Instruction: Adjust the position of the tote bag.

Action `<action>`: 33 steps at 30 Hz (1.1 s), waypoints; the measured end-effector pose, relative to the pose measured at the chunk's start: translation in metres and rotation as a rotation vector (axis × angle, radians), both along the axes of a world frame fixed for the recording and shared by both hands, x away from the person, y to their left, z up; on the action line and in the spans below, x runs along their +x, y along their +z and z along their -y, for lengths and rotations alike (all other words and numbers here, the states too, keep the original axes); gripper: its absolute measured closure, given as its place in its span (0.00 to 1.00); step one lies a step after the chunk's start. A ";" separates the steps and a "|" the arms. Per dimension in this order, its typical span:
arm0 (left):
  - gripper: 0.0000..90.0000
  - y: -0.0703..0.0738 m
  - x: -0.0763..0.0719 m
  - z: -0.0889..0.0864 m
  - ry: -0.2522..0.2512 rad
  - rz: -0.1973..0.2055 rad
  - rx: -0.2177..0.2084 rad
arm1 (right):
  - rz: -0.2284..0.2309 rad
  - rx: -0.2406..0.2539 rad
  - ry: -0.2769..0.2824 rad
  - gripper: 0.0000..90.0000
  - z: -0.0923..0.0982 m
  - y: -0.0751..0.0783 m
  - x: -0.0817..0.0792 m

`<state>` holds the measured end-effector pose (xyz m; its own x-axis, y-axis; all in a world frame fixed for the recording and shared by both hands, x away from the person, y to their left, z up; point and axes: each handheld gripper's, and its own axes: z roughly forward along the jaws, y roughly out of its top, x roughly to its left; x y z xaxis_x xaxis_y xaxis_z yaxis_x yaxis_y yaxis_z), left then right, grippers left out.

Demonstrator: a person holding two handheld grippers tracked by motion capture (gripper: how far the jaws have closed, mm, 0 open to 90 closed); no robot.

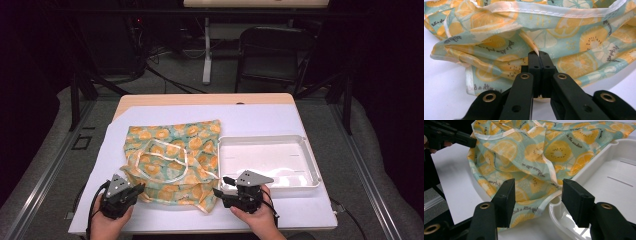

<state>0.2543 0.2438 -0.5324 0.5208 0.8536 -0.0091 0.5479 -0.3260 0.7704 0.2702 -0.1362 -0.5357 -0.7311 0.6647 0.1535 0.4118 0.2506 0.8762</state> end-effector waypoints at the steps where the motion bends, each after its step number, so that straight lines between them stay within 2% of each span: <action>1: 1.00 0.000 0.000 0.000 0.000 0.002 0.001 | 0.000 0.003 0.000 0.49 0.000 0.000 0.000; 9: 1.00 0.006 -0.001 -0.001 -0.002 0.023 -0.025 | 0.002 0.002 -0.001 0.49 0.001 0.000 0.000; 16: 1.00 0.023 0.006 -0.002 0.009 0.079 -0.037 | 0.000 0.009 -0.014 0.49 0.002 0.000 0.000; 25: 1.00 0.043 0.020 0.003 0.017 0.127 -0.010 | -0.005 0.016 -0.031 0.48 0.005 0.000 0.000; 33: 1.00 0.060 0.042 0.004 0.041 0.152 -0.029 | -0.012 0.009 -0.036 0.48 0.006 -0.001 0.001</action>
